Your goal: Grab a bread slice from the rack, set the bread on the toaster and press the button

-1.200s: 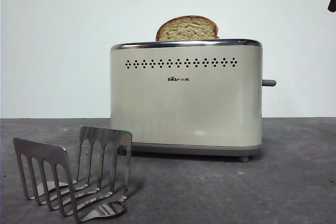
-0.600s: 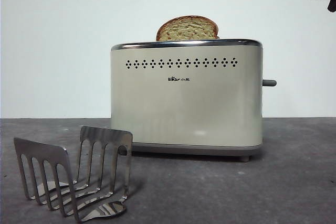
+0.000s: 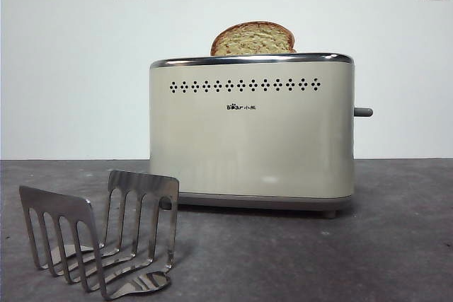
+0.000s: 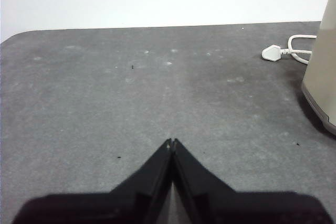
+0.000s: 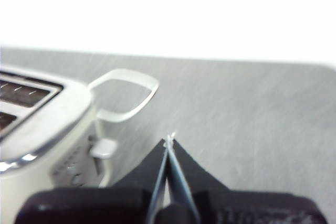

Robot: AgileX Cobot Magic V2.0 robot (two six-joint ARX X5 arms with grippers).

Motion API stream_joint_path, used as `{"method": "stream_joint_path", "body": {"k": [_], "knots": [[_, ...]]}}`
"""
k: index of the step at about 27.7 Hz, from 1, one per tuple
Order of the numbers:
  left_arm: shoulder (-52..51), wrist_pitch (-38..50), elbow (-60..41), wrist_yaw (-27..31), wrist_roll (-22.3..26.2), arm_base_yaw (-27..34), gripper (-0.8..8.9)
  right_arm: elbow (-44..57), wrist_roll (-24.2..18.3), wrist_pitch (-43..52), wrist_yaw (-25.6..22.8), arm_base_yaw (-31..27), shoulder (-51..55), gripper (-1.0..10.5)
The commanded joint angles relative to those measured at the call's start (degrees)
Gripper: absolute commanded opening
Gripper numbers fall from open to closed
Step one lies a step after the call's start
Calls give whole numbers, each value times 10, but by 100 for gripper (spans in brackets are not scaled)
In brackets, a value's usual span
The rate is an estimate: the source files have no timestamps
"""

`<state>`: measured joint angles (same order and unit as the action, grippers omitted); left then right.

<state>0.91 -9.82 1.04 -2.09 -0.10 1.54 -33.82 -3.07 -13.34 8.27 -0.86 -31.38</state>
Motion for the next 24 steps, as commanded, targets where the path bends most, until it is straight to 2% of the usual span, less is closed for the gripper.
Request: {"method": "stream_joint_path", "body": {"k": [1, 3, 8, 12, 16, 21, 24], "knots": [[0, 4, -6, 2, -5, -1, -4, 148, -2, 99, -6, 0, 106, 0], [0, 4, -6, 2, -5, -1, -3, 225, -7, 133, -33, 0, 178, 0], [0, 4, -6, 2, -5, -1, -3, 289, 9, 128, -65, 0, 235, 0], [0, 4, -6, 2, -5, -1, -3, 307, 15, 116, -68, 0, 236, 0], [0, 4, -6, 2, -5, -1, -3, 328, 15, 115, -95, 1, 266, 0], [0, 4, -6, 2, -5, -1, -3, 330, 15, 38, -139, 0, 309, 0], [2, 4, -6, 2, -5, -1, -3, 330, 15, 29, -143, 0, 309, 0]]}}
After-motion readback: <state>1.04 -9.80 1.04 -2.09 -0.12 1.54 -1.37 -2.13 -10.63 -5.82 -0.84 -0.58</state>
